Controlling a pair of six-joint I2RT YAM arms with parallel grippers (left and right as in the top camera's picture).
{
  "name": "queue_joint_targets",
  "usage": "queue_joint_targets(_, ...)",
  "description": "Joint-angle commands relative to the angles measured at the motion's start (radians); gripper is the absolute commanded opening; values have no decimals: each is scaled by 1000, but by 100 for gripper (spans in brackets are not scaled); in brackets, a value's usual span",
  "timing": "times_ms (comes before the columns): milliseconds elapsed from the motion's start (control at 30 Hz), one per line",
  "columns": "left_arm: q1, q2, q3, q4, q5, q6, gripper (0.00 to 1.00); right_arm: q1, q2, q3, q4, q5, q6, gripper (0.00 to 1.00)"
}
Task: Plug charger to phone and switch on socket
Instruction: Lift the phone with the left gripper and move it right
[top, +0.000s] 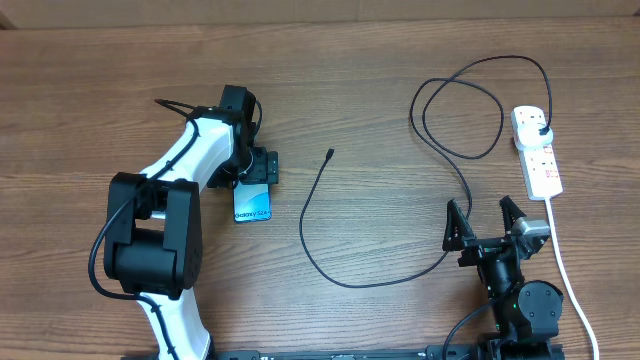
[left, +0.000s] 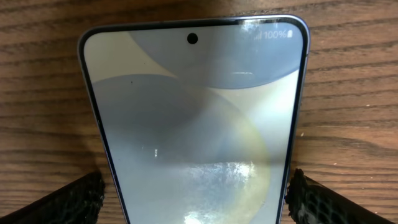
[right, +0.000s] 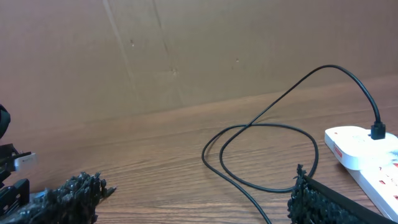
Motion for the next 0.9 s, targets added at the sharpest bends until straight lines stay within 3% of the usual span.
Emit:
queue_joint_targets(0, -17, 19, -39, 15, 42, 19, 97, 4, -11, -11, 5, 6, -4, 100)
queue_joint_targets(867, -21, 18, -47, 4, 66, -4, 77, 4, -11, -11, 5, 6, -4, 100)
